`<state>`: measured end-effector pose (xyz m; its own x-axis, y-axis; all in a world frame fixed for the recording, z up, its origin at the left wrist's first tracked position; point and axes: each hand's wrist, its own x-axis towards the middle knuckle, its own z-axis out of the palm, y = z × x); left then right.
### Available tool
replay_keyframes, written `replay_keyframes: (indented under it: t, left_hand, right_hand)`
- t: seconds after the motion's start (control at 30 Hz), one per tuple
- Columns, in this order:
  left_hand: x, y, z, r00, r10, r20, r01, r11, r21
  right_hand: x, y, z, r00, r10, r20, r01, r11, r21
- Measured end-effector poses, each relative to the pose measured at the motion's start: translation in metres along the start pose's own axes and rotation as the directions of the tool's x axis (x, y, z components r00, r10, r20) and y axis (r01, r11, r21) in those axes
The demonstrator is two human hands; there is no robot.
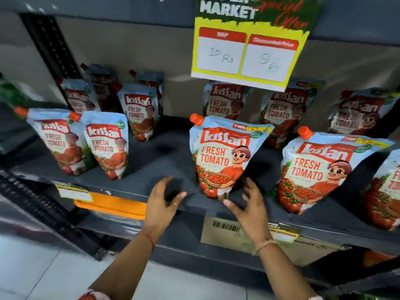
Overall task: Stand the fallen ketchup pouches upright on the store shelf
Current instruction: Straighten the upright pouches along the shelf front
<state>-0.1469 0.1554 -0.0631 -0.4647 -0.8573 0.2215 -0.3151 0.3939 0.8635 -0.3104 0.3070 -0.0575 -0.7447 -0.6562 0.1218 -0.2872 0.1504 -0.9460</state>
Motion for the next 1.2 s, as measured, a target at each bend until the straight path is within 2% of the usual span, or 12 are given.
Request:
replay_keyframes:
  t: [0.07,0.13,0.2,0.27,0.33,0.47,0.57,0.63,0.73,0.93,1.07,1.2]
  left_hand:
    - [-0.007,-0.013,-0.022,0.989,0.040,-0.146,-0.033,0.998,0.051]
    - [-0.005,-0.026,-0.049,0.957,0.050,-0.285,-0.032,0.997,0.066]
    - [0.001,-0.039,-0.075,0.921,0.011,-0.389,-0.003,1.000,0.020]
    - [0.011,-0.053,-0.100,0.902,-0.067,-0.426,0.041,0.997,-0.070]
    - [0.026,-0.065,-0.123,0.925,-0.119,-0.360,0.077,0.989,-0.128]
    - [0.063,-0.085,-0.153,0.994,-0.095,-0.045,0.085,0.978,-0.188]
    - [0.081,-0.092,-0.158,0.988,-0.049,0.144,0.077,0.978,-0.194]
    - [0.089,-0.092,-0.158,0.977,-0.051,0.207,0.100,0.967,-0.235]
    - [0.103,-0.091,-0.158,0.974,-0.081,0.210,0.133,0.960,-0.247]
    - [0.102,-0.086,-0.152,0.962,-0.001,0.274,0.039,0.991,-0.132]
    - [0.100,-0.086,-0.150,0.965,-0.030,0.259,0.047,0.997,-0.061]
    - [0.099,-0.082,-0.153,0.962,-0.018,0.272,0.044,0.995,-0.089]
  right_hand:
    - [-0.019,0.001,0.006,0.993,-0.038,-0.112,0.024,0.993,-0.116]
    - [-0.041,0.001,0.022,0.965,-0.199,-0.174,0.138,0.940,-0.311]
    - [-0.057,-0.004,0.048,0.930,-0.346,-0.124,0.278,0.883,-0.378]
    - [-0.058,-0.019,0.087,0.915,-0.403,-0.011,0.374,0.858,-0.353]
    - [-0.042,-0.043,0.129,0.932,-0.335,0.137,0.361,0.888,-0.283]
    - [0.010,-0.082,0.201,0.923,-0.068,0.380,0.071,0.997,0.006]
    - [0.043,-0.095,0.237,0.895,0.017,0.445,-0.015,1.000,-0.007]
    - [0.054,-0.100,0.255,0.902,0.030,0.431,-0.009,0.999,-0.051]
    - [0.058,-0.103,0.270,0.932,0.041,0.361,-0.016,0.997,-0.072]
    - [0.046,-0.090,0.261,0.973,0.031,0.230,-0.026,0.999,-0.024]
    - [0.042,-0.089,0.259,0.974,0.035,0.222,-0.039,0.999,0.013]
    - [0.039,-0.095,0.257,0.970,0.024,0.240,-0.030,0.999,0.020]
